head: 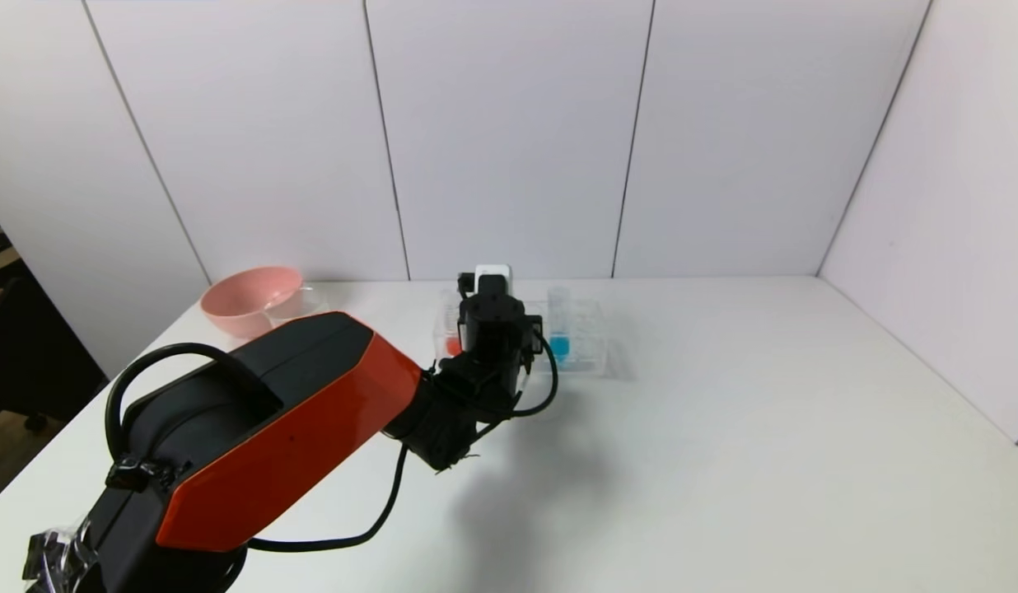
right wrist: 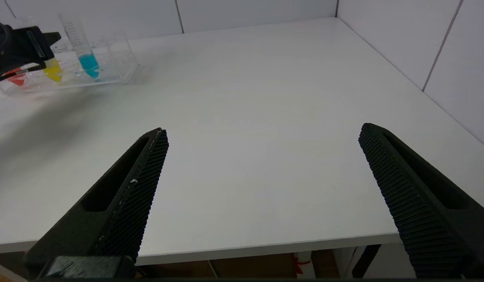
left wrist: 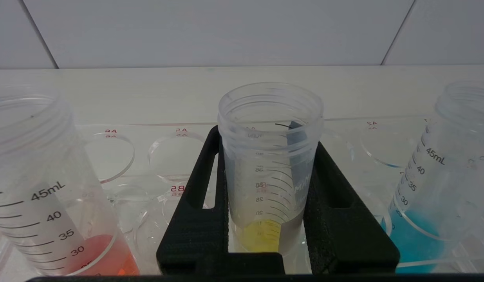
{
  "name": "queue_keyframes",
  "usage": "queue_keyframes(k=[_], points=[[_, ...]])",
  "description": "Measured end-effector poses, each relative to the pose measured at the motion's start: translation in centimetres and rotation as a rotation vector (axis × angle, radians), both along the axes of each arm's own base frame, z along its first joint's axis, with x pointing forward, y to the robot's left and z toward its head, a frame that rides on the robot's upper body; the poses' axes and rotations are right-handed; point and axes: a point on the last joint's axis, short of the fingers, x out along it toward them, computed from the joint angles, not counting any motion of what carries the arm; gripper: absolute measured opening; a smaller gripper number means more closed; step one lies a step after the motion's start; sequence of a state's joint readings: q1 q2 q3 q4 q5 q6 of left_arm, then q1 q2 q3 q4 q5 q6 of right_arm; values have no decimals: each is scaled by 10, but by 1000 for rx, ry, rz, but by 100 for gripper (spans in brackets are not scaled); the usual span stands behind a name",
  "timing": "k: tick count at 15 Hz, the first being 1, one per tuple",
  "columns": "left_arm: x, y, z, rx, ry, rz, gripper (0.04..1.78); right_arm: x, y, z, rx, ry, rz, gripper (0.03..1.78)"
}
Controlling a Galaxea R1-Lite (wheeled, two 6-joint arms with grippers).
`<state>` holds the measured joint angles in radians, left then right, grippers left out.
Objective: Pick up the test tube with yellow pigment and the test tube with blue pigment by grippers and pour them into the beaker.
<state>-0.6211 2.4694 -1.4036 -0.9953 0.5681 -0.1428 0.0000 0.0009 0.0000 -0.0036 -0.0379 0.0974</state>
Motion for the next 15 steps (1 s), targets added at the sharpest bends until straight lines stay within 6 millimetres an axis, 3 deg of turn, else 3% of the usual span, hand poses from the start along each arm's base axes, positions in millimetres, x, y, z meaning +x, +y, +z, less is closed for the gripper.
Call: queue_keyframes(k=[5, 15], points=[[-1, 1, 7, 8, 7, -1, 54, 0, 0, 0, 0, -1, 0, 177], [-22, -8, 56, -6, -12, -44, 54, 0, 0, 0, 0, -1, 0, 177]])
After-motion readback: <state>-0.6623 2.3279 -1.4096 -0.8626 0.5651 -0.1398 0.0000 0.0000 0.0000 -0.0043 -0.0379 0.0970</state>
